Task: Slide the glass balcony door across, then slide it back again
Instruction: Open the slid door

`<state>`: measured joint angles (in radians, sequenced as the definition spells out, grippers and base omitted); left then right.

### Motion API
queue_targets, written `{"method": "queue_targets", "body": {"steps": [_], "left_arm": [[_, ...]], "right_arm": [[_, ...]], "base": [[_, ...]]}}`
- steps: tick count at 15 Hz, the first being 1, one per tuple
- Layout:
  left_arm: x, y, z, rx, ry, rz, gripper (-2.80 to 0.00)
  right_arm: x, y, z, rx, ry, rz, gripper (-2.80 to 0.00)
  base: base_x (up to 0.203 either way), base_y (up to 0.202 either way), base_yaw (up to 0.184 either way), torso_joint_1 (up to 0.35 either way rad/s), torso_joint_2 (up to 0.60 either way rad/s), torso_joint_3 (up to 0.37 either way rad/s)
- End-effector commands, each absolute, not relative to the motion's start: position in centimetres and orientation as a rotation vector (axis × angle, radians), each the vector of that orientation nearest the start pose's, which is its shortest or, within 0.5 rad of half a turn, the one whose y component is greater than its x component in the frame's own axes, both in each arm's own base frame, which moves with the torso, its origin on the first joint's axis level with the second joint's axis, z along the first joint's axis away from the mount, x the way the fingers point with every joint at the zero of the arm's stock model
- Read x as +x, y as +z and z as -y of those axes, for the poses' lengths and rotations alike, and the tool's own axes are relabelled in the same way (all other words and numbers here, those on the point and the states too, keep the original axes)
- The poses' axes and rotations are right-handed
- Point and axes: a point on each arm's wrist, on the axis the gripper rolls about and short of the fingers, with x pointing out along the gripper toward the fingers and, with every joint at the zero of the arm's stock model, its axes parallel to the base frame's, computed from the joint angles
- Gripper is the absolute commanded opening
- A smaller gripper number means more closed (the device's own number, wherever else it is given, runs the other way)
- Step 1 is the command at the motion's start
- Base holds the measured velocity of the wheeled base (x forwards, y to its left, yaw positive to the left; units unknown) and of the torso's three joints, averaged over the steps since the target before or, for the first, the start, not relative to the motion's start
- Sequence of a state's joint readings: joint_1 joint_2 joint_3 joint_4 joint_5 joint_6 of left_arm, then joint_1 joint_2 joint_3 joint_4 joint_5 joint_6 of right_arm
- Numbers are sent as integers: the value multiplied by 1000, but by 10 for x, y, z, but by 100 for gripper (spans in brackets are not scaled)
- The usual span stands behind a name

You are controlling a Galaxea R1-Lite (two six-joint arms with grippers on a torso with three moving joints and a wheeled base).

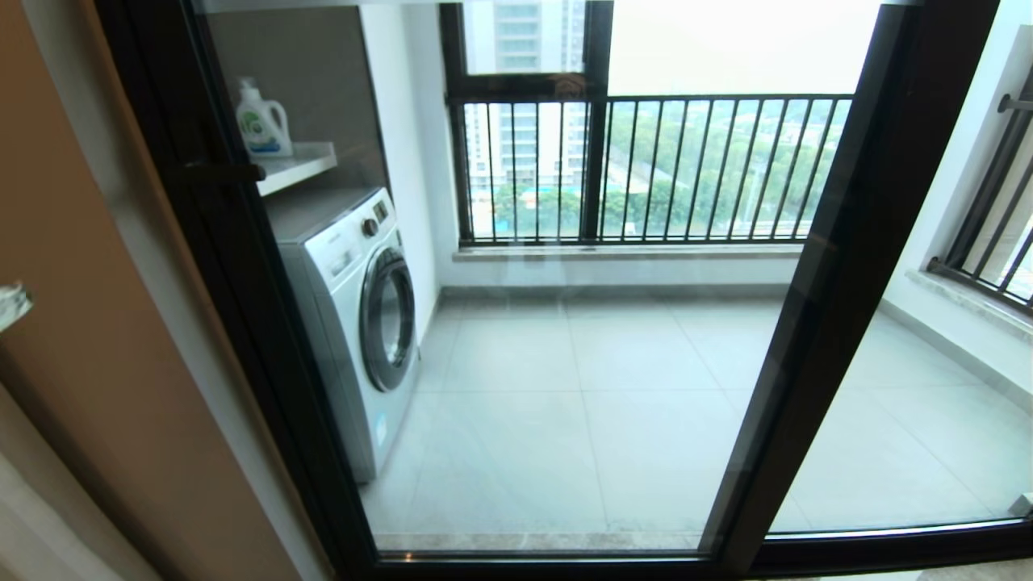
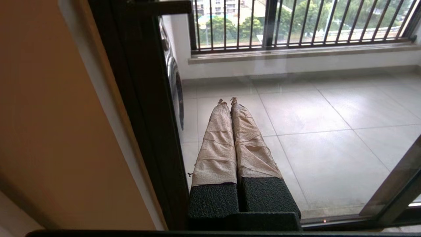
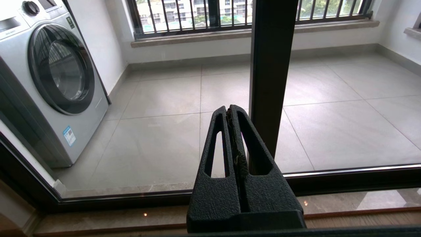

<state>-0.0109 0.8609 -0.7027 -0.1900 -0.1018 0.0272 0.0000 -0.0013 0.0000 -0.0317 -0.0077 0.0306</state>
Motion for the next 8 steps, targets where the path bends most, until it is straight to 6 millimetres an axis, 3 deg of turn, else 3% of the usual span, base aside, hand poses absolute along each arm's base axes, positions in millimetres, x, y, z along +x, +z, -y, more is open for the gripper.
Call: {"method": "queue_targets", "body": {"steps": [1, 4, 8], "left_arm": [[174, 284, 4, 25, -115, -35, -280], [229, 307, 5, 27, -112, 30, -280], [281, 325, 5, 30, -108, 81, -280]], "right_arm": [[-22, 75, 0, 31, -7, 20, -280], [-22, 75, 0, 31, -7, 20, -280], [-22, 75, 0, 31, -7, 22, -280]], "base": [[0, 0, 0, 0, 0, 0], [0, 0, 0, 0, 0, 0], [0, 0, 0, 0, 0, 0]]}}
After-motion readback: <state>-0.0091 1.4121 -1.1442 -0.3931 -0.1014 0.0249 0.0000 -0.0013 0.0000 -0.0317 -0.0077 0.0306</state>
